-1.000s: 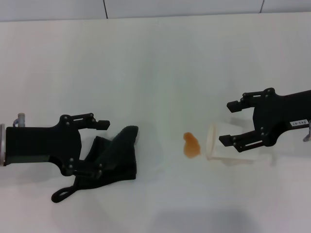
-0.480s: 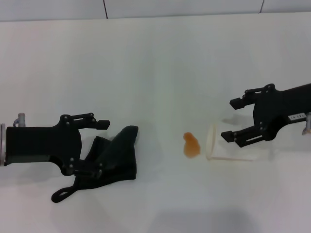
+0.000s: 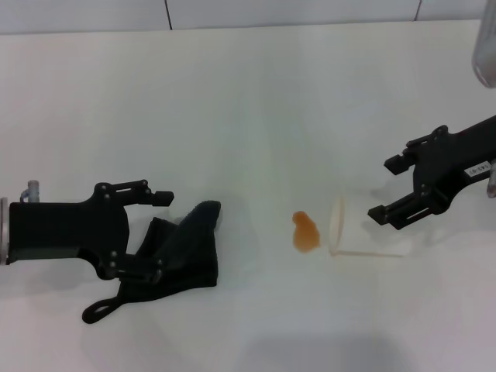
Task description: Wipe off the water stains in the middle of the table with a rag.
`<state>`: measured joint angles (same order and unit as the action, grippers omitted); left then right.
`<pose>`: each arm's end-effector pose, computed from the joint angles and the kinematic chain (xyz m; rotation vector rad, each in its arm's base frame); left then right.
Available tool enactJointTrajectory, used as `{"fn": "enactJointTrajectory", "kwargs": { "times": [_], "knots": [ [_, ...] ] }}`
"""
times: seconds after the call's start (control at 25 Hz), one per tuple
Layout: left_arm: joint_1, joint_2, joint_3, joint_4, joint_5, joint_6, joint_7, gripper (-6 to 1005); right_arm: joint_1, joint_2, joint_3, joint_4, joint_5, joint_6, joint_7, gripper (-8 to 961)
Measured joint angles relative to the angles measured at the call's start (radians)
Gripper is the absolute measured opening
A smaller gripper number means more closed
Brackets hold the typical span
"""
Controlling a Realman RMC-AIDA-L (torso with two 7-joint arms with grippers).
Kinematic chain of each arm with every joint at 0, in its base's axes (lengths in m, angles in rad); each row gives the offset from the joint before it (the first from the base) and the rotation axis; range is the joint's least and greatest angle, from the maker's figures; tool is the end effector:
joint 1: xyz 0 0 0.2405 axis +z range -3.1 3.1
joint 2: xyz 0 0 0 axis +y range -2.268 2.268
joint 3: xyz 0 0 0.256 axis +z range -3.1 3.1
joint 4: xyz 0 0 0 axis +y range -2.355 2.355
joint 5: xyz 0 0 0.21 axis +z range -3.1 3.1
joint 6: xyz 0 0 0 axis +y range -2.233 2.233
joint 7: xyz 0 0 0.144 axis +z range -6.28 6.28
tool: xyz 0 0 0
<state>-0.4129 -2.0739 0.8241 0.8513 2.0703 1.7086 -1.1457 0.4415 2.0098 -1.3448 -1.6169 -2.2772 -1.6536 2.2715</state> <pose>-0.2731 0.2910 0.0097 -2.9345 -0.1365 -0.4786 0.1601 0.3206 0.0407 -2.8316 0.5081 -0.2216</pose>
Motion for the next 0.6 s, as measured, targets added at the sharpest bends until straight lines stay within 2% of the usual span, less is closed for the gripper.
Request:
{"fn": "enactJointTrajectory", "kwargs": {
  "times": [0.36, 0.6],
  "knots": [
    [-0.002, -0.001, 0.001, -0.001, 0.001, -0.007, 0.005, 876, 0.081, 0.001, -0.013, -0.010, -0.117, -0.074, 0.099, 838],
    [-0.004, -0.002, 0.001, -0.019, 0.001, -0.018, 0.025, 876, 0.094, 0.002, -0.044, 0.016, -0.139, -0.066, 0.099, 838]
  ]
}}
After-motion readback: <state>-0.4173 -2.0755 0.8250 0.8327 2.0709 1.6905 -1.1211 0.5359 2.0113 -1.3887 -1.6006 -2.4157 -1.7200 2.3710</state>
